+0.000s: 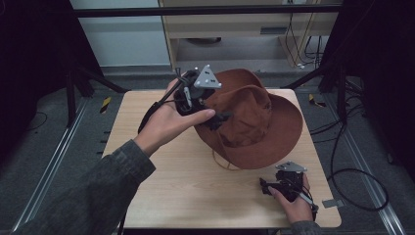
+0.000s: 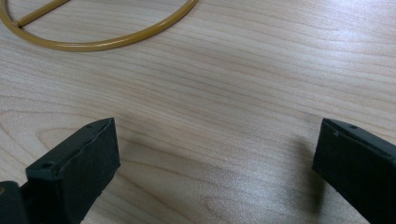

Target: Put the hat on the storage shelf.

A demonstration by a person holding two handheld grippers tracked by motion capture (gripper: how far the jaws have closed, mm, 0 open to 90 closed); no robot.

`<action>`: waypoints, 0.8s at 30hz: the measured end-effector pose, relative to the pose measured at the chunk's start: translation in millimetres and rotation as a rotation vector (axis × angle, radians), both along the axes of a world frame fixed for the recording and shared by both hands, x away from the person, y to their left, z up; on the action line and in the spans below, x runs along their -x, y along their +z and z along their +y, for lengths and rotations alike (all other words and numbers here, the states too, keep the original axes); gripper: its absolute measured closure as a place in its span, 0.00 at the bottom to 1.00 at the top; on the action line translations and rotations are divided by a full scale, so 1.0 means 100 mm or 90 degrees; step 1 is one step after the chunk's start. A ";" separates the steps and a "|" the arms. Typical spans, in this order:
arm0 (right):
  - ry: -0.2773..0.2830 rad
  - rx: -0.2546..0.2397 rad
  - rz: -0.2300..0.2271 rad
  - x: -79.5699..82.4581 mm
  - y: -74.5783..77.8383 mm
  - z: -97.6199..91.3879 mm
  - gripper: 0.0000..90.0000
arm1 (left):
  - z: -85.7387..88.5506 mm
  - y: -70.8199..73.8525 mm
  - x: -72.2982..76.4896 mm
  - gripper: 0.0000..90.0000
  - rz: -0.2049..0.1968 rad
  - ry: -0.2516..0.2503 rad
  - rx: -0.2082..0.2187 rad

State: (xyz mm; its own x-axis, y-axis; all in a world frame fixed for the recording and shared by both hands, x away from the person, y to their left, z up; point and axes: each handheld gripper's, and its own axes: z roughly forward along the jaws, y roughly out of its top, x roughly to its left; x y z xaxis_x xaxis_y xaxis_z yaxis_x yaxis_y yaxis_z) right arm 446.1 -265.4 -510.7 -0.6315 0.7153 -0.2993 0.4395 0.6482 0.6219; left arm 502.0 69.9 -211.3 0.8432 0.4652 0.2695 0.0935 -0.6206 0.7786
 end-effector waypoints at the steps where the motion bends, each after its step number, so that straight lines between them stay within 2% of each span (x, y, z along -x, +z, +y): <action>1: 0.000 0.000 0.000 0.00 0.00 0.00 0.01 | 0.05 0.00 0.02 0.04 0.002 0.001 0.002; 5: 0.000 0.000 0.000 0.00 0.00 0.00 0.01 | 0.23 -0.04 0.09 0.03 0.004 0.004 0.021; 7: 0.000 0.000 0.000 0.00 0.00 0.00 0.01 | 0.32 -0.07 0.13 0.03 0.001 0.009 0.021; 13: -0.003 0.001 0.004 0.01 0.01 0.00 0.01 | 0.56 -0.14 0.27 0.03 0.018 0.014 0.042; 15: -0.004 0.002 0.002 0.00 0.00 0.00 0.01 | 0.65 -0.17 0.32 0.03 0.021 0.026 0.058; 18: -0.004 0.002 0.002 0.00 0.00 0.00 0.01 | 0.78 -0.24 0.41 0.03 0.016 0.042 0.049; 20: -0.004 0.003 0.002 0.00 0.00 0.00 0.01 | 0.88 -0.29 0.45 0.03 0.017 0.044 0.053; 23: -0.004 0.004 0.002 0.01 0.00 0.00 0.01 | 1.03 -0.41 0.49 0.03 0.016 0.065 0.056; 24: -0.011 -0.008 0.010 0.02 -0.01 0.02 0.01 | 1.08 -0.45 0.49 0.03 0.021 0.072 0.063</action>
State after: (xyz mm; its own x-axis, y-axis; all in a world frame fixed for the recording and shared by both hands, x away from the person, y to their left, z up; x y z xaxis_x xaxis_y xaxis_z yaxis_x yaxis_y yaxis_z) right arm 443.7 -263.3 -511.3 -0.6232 0.7302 -0.2799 0.4612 0.6323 0.6225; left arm 453.5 178.0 -256.7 0.7916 0.5806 0.1906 0.1852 -0.5252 0.8306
